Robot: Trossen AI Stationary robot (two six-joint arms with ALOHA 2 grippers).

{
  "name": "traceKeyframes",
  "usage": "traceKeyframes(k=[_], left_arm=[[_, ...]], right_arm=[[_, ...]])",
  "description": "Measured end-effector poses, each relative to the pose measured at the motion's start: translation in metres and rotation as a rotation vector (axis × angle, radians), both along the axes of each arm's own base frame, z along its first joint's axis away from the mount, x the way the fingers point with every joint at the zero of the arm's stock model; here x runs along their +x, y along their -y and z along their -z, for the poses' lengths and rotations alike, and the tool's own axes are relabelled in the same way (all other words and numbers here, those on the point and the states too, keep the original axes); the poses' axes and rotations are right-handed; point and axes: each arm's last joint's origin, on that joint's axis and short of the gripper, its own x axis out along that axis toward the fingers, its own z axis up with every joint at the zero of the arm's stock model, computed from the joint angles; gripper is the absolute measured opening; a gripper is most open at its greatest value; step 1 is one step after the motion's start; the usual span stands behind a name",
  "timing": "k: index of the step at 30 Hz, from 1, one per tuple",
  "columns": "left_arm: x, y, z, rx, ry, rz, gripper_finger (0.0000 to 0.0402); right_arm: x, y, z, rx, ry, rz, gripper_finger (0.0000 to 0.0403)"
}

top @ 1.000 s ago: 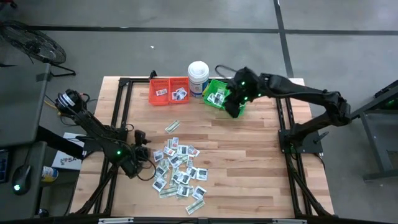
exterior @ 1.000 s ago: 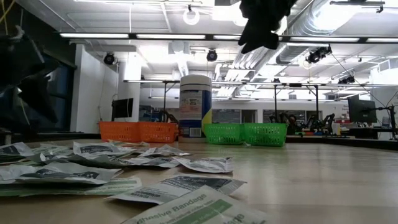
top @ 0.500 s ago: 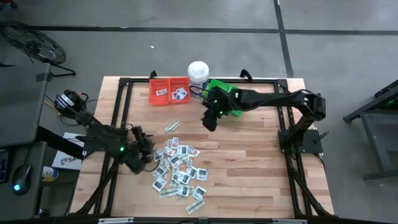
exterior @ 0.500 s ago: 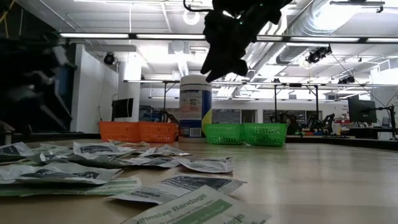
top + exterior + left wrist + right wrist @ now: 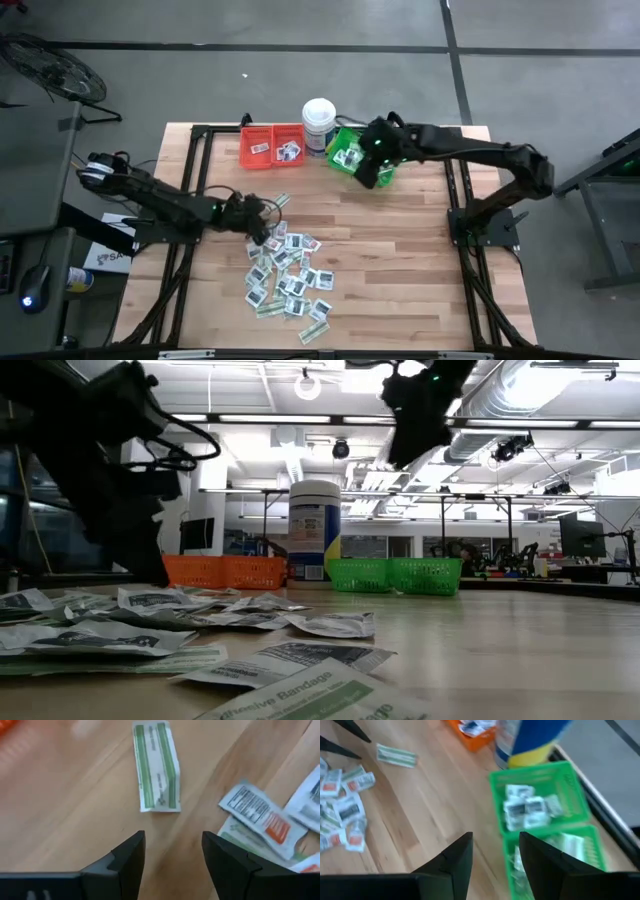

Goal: Pick & Place First Aid Supplies
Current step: Put the green bandage pack into the right green bin

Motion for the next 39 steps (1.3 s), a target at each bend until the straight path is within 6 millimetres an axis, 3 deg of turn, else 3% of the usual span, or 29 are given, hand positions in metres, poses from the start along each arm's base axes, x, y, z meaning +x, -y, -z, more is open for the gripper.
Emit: traceKeyframes(k=[9,17,28,39], left_arm=[[0.002,-0.015,0.002,-0.263,0.107,-0.274,0.0192],[-0.001,-0.015,0.006,-0.444,0.244,-0.589,0.0192],[-0.001,-0.018,0.005,-0.474,0.388,-0.798,0.0192],[0.004,-0.024,0.008,-0.471,0.419,-0.829,0.0192]], right_arm=[[-0.058,0.015,-0.033,-0.044,0.001,0.052,0.0153],[-0.089,0.017,-0.055,-0.121,0.067,0.062,0.0153],[-0.096,0.019,-0.06,-0.146,0.08,0.061,0.0153],[-0.095,0.02,-0.061,-0.163,0.095,0.071,0.0153]])
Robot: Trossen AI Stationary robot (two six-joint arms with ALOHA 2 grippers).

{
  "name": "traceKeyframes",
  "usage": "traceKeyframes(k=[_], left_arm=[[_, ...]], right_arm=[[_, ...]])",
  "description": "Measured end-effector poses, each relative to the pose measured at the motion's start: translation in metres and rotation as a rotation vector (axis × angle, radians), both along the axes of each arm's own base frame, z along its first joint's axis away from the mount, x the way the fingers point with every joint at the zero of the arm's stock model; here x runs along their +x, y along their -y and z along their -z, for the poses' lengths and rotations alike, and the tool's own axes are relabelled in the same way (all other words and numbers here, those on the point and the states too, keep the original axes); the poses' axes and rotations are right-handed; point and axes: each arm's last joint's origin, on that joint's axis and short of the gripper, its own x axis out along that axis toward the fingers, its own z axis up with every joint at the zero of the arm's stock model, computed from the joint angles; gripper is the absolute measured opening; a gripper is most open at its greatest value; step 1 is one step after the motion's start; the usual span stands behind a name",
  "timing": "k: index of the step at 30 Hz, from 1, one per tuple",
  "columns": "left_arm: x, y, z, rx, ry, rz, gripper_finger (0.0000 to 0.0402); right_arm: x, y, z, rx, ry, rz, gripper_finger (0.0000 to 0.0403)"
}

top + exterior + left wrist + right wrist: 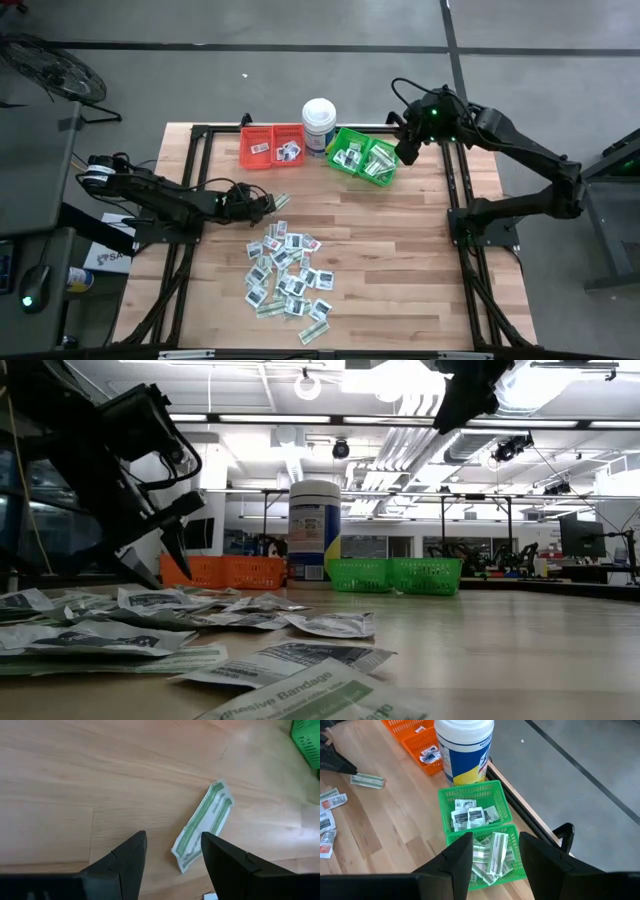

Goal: Pick & Place First Aid Supplies
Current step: Put the green bandage pack into the right green bin

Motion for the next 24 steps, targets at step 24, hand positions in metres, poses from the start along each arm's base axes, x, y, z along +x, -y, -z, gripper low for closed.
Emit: traceKeyframes(k=[24], left_arm=[[0.016,0.002,0.007,-0.022,0.081,0.035,0.0192]], right_arm=[[0.0,0.0,0.0,0.002,0.003,0.003,0.0154]])
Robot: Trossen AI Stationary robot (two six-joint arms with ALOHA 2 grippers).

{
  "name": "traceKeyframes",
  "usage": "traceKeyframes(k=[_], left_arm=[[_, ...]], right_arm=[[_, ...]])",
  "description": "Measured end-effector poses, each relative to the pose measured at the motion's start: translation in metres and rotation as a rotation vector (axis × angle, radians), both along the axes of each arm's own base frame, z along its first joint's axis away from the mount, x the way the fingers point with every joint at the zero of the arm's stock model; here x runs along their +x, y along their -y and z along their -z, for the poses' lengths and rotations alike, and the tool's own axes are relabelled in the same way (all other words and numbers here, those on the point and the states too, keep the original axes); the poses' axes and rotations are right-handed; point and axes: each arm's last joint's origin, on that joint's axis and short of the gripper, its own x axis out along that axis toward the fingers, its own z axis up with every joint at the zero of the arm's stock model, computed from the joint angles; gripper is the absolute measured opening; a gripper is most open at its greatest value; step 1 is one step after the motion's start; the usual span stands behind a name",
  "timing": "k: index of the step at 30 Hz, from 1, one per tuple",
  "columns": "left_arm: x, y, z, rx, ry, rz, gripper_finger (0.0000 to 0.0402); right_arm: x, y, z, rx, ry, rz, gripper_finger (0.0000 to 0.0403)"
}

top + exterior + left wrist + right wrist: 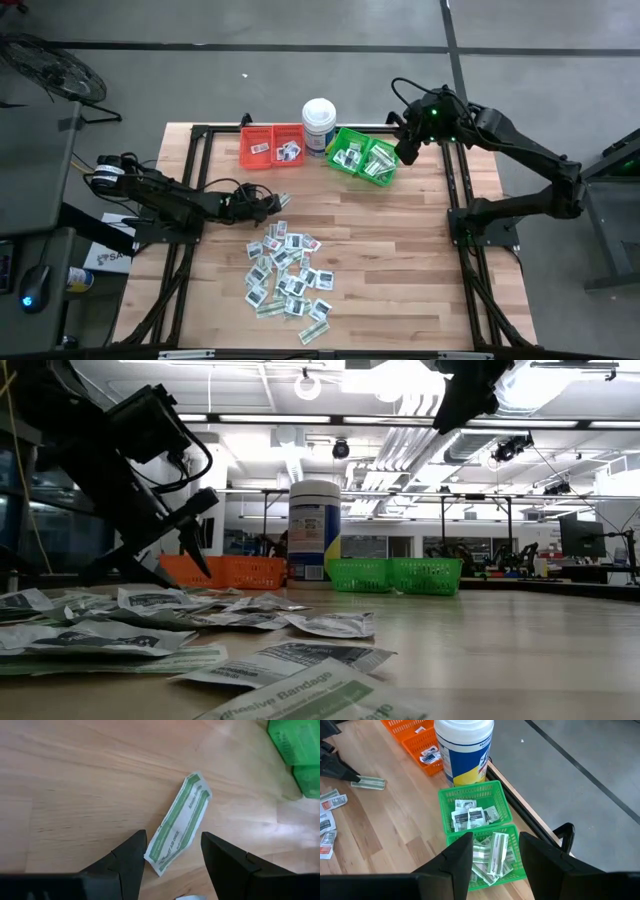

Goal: Pick & Place First Aid Supplies
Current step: Put the green bandage pack into the right green bin

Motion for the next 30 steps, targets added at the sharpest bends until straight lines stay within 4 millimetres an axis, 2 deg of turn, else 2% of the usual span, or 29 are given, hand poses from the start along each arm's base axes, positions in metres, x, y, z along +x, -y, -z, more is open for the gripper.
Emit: traceKeyframes(k=[5,21,30], left_arm=[[0.0,0.0003,0.0002,-0.004,-0.005,0.01,0.0167],[-0.0029,0.0005,0.0028,0.021,-0.064,0.059,0.0011],[-0.0028,0.0008,0.0028,0.07,-0.1,0.132,0.0001]], right_arm=[[0.0,0.0001,0.0,-0.002,-0.001,0.002,0.0154],[-0.0001,0.0001,0.0,-0.004,-0.003,0.001,0.0154],[-0.0001,0.0001,0.0,-0.005,-0.003,0.001,0.0154]])
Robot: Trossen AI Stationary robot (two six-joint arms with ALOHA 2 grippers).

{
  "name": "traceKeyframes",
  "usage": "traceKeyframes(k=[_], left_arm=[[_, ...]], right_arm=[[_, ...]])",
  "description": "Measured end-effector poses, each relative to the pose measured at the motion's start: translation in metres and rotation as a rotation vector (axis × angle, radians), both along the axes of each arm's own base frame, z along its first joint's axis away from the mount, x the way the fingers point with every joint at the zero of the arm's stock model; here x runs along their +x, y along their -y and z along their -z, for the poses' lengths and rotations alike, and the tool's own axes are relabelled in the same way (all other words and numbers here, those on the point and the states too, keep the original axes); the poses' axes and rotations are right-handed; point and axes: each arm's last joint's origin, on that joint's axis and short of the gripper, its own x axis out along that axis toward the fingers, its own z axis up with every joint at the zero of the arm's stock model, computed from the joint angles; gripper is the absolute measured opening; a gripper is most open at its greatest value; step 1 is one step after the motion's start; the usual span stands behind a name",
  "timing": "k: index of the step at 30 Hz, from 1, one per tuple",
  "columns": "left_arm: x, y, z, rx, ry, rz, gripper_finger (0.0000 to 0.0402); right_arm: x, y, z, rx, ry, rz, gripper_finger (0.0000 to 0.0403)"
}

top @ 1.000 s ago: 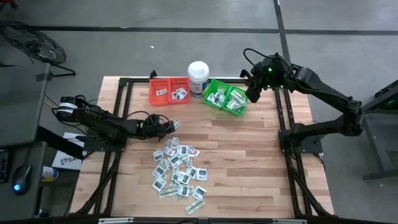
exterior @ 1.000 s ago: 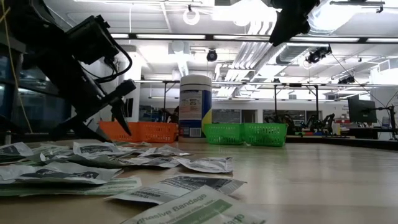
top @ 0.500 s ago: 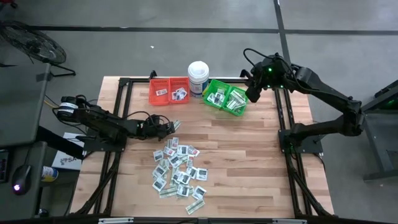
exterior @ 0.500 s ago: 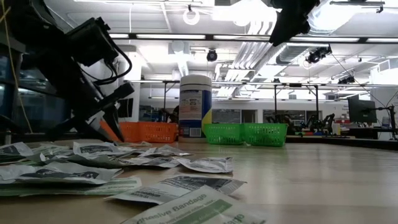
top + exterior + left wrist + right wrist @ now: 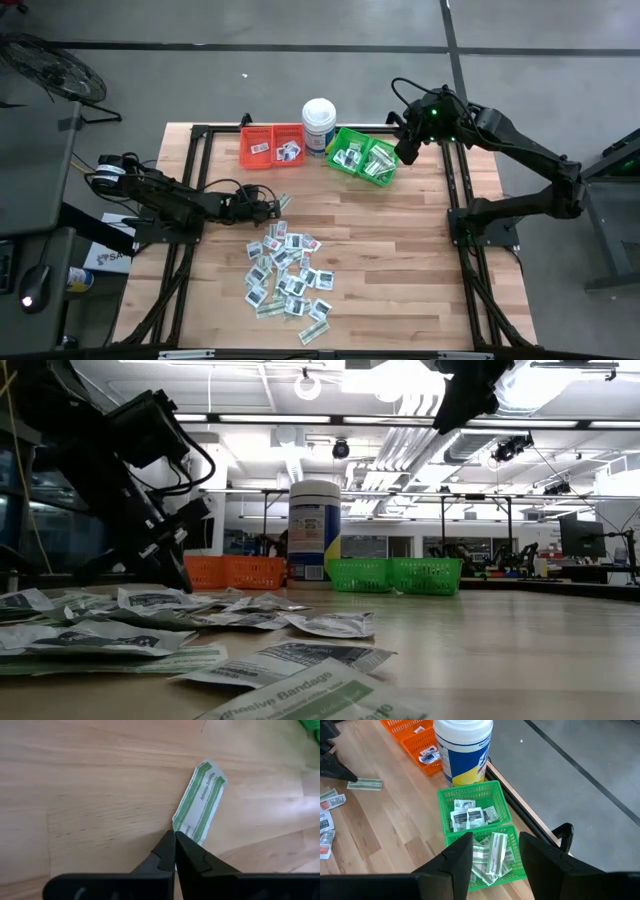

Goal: Pick & Place First Aid Supplies
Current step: Put the green bandage pack into the right green bin

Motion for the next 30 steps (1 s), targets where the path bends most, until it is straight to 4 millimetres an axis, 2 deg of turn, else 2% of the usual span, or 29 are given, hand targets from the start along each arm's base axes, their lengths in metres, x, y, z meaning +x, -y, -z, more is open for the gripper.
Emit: traceKeyframes(k=[6,12,22,30], left_arm=[[0.0,0.001,-0.006,0.046,-0.01,0.098,0.0001],[-0.001,0.0,-0.023,0.182,0.019,0.191,0.0],[0.015,0.0,-0.068,0.462,0.129,0.385,0.0],[0.038,0.002,-0.118,0.765,0.151,0.594,0.0]], right_arm=[[0.0,0.0,0.001,0.011,-0.003,-0.004,0.0154],[0.001,-0.002,0.0,0.046,0.027,-0.046,0.0154],[0.003,-0.002,0.0,0.069,0.048,-0.086,0.0154],[0.025,0.0,0.006,0.196,0.157,-0.372,0.0154]])
